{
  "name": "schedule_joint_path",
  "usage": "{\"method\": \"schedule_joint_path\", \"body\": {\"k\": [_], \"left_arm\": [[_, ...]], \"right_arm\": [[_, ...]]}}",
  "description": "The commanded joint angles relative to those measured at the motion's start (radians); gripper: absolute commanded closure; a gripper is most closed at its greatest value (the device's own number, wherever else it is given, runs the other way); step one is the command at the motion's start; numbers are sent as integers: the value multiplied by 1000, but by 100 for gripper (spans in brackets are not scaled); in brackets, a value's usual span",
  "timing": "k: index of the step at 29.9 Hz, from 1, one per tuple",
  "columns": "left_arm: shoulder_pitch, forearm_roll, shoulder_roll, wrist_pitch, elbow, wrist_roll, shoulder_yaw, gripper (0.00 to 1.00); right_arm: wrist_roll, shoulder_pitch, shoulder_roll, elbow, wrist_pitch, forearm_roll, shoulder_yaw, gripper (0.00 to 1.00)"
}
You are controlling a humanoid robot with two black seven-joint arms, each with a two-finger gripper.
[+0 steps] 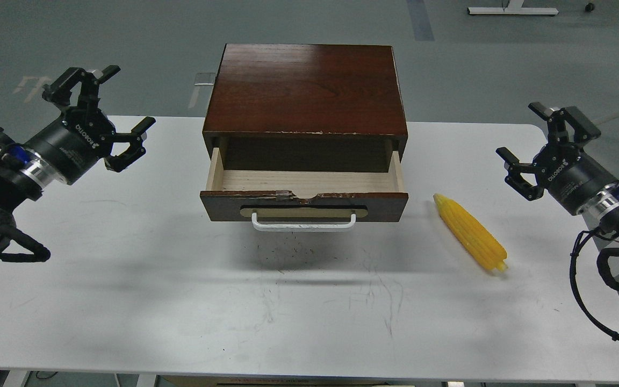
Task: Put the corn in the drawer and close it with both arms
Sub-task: 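Move the right gripper toward the yellow corn cob on the table, then lower the right gripper onto the corn cob and close it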
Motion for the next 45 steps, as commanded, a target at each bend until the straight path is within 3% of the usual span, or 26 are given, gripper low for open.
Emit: {"method": "schedule_joint_path", "body": {"k": [1,7,18,22,33,45], "left_arm": [[3,0,-3,0,2,0,-7,0],[5,0,-3,0,8,-3,-13,0],[2,-6,-8,0,20,-3,-19,0],[2,-7,-8,0,19,-5,-19,0],[2,-9,-31,0,17,-5,-21,0],[2,-9,-49,0,19,-5,-21,0]], "right_arm": [[0,0,11,-14,0,0,-5,0],[0,29,-3,-13,0,-53,-15,0],[0,262,-161,104,0,-766,-107,0],[0,368,-161,121,0,-1065,-262,0],[0,439,-86,93,0,-1360,-485,0],[0,446,-26,6,-16,-1386,-572,0]]}}
